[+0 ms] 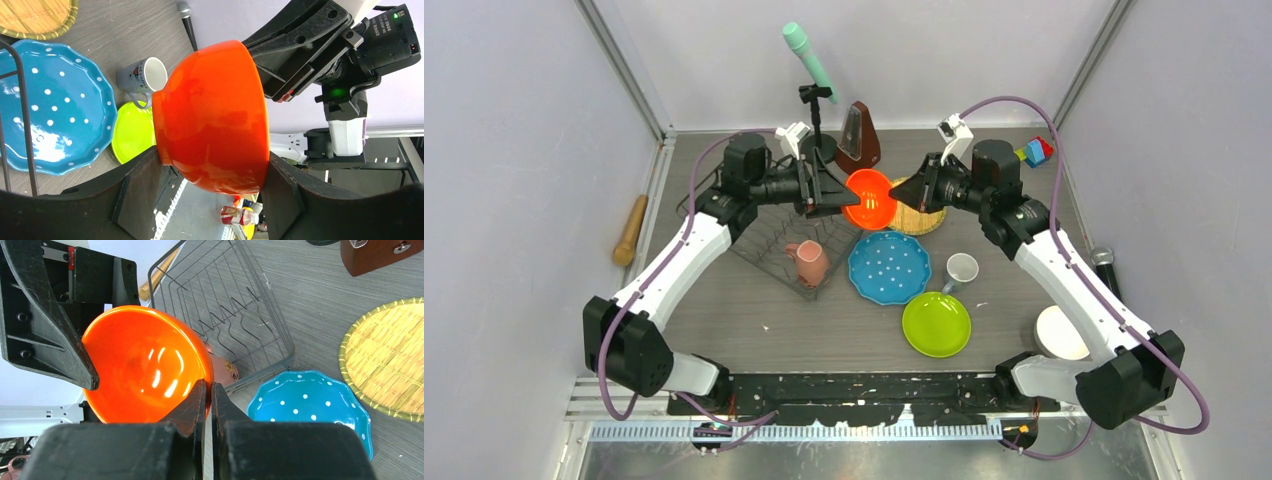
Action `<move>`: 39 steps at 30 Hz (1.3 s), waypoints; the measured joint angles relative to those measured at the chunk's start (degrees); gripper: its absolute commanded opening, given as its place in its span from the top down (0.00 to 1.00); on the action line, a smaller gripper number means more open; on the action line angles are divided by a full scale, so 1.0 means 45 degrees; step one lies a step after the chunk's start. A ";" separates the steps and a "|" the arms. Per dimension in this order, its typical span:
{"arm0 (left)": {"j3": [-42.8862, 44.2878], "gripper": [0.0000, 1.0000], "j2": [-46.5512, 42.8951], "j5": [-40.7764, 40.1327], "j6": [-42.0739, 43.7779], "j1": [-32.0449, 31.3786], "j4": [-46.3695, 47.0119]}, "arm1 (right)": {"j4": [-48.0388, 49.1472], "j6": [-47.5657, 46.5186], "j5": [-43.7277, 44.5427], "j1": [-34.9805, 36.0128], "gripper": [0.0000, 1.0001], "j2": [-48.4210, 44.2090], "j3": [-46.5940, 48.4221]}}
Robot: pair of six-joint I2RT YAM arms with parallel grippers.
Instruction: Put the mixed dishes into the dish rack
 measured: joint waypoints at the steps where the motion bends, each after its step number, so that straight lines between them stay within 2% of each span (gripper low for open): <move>1: -0.0019 0.96 0.0000 0.0029 -0.0034 0.0019 0.0053 | 0.0024 0.0000 -0.0005 -0.0005 0.93 0.0000 0.0000; 2: -0.0034 1.00 0.0000 0.0049 -0.0034 0.0049 0.0083 | 0.0039 0.0005 -0.0005 -0.0005 0.75 0.0010 0.0000; 5: -0.0049 1.00 0.0000 0.0087 -0.0039 0.0189 0.0112 | 0.0121 0.0078 0.0015 -0.0005 0.56 0.0053 0.0000; 6: -0.0053 1.00 0.0000 0.0087 -0.0019 0.0267 0.0083 | 0.0170 0.0131 0.0034 -0.0005 0.44 0.0068 0.0000; 8: -0.0039 1.00 0.0000 0.0005 0.0272 0.0418 -0.0160 | 0.0194 0.0223 0.0146 -0.0015 0.32 0.0083 0.0024; 10: 0.0160 1.00 0.0000 -0.0520 0.0976 0.0612 -0.1127 | 0.0209 0.0238 0.0393 -0.0024 0.27 0.0131 0.0029; 14: 0.1515 1.00 0.0005 -0.3376 0.3065 0.0733 -0.4143 | 0.0073 0.0160 0.1224 -0.0063 0.27 0.0131 0.0034; 15: 0.1899 1.00 0.0005 -0.4337 0.3492 0.0733 -0.4702 | 0.0019 0.0121 0.1438 -0.0087 0.27 0.0126 0.0034; 16: 0.2574 1.00 0.0005 -0.6047 0.4192 0.0729 -0.5552 | -0.0039 0.0087 0.1613 -0.0102 0.27 0.0126 0.0034; 17: 0.2715 1.00 0.0005 -0.6450 0.4318 0.0729 -0.5722 | -0.0102 0.0019 0.1797 -0.0117 0.27 0.0121 0.0034; 25: 0.4357 1.00 0.0729 -1.4387 0.8529 0.0758 -0.7665 | -0.0369 -0.0126 0.2492 -0.0180 0.26 -0.0053 0.0034; 32: 0.5013 1.00 0.3322 -1.8889 1.2235 0.0758 -0.7737 | -0.0568 -0.0117 0.2569 -0.0194 0.27 -0.0384 0.0034; 39: 0.5333 1.00 0.5756 -2.0852 1.4290 0.0699 -0.7213 | -0.0714 -0.0112 0.2569 -0.0194 0.27 -0.0937 0.0029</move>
